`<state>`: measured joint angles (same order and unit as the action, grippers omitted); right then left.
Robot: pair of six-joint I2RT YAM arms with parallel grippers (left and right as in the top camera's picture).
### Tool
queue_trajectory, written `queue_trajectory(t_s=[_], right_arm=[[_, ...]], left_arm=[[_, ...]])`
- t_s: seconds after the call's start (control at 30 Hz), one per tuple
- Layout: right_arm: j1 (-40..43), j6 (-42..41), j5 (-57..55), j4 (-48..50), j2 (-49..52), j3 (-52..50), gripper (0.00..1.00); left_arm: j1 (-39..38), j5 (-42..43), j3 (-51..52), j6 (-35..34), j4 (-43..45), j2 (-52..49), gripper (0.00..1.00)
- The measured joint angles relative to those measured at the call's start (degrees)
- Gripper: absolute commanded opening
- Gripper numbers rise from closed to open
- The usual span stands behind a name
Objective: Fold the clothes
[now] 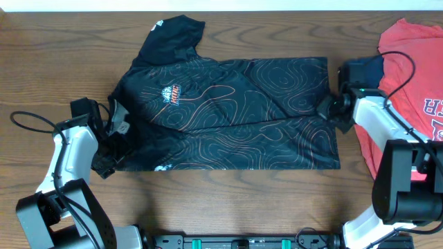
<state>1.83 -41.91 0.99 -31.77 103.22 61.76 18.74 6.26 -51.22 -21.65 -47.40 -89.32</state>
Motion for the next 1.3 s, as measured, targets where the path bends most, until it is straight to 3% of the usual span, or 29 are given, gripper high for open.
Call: queue_trajectory(t_s=[0.17, 0.63, 0.97, 1.1, 1.3], right_arm=[[0.6, 0.7, 0.2, 1.9, 0.0, 0.0, 0.29], [0.6, 10.0, 2.6, -9.3, 0.0, -0.1, 0.27], [0.1, 15.5, 1.9, -5.1, -1.7, -5.7, 0.27], [-0.3, 15.9, 1.3, -1.9, -3.7, -8.8, 0.27], [-0.4, 16.4, 1.0, -0.9, -4.3, -9.7, 0.27]], left_arm=[[0.0, 0.0, 0.0, 0.0, 0.0, 0.0, 0.67], [0.0, 0.0, 0.0, 0.0, 0.5, -0.1, 0.67], [0.0, 0.0, 0.0, 0.0, 1.1, -0.1, 0.68], [0.0, 2.5, 0.0, -0.2, 1.3, -0.1, 0.8], [-0.7, 6.3, -0.2, 1.6, 2.5, 2.3, 0.86]])
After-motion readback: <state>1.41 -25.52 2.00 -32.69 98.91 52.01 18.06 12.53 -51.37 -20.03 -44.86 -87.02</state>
